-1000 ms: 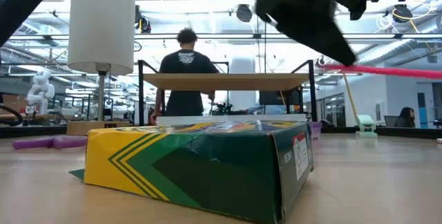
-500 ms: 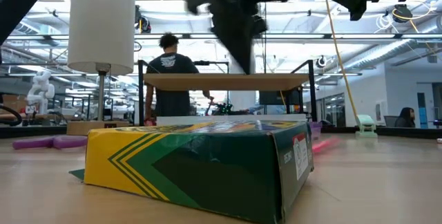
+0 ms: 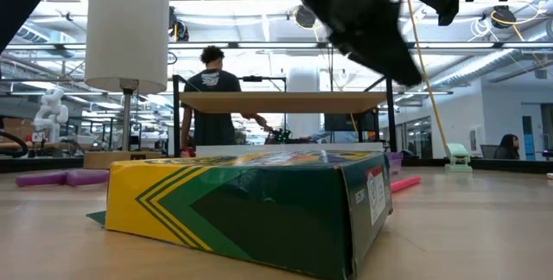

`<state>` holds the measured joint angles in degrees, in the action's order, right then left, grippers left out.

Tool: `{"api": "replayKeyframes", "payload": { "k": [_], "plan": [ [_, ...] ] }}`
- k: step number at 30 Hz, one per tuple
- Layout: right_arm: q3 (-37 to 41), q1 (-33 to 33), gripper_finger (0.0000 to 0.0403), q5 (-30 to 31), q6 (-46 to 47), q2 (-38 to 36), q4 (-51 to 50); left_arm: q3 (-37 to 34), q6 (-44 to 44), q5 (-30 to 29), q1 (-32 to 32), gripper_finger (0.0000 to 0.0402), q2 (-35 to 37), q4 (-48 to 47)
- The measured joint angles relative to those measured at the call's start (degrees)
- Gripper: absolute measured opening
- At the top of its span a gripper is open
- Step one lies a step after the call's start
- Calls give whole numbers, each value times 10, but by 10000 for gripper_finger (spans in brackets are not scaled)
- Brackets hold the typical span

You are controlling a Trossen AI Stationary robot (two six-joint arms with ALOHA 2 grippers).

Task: Pack school essentials
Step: Put the pink pencil into the supply box

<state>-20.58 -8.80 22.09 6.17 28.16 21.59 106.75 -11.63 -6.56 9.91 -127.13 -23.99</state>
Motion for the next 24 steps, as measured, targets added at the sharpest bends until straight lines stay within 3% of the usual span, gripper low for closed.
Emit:
{"api": "replayKeyframes", "payload": {
  "k": [4,6,15,24],
  "plan": [
    [0,0,185,1,3,0,0,17,49,-108,8,177,-16,49],
    [0,0,185,2,9,0,3,33,81,-125,9,171,-27,41],
    [0,0,185,2,44,-1,5,44,157,-115,9,137,-77,-13],
    [0,0,185,1,49,-3,4,43,168,-64,18,148,-103,-44]
  ]
}}
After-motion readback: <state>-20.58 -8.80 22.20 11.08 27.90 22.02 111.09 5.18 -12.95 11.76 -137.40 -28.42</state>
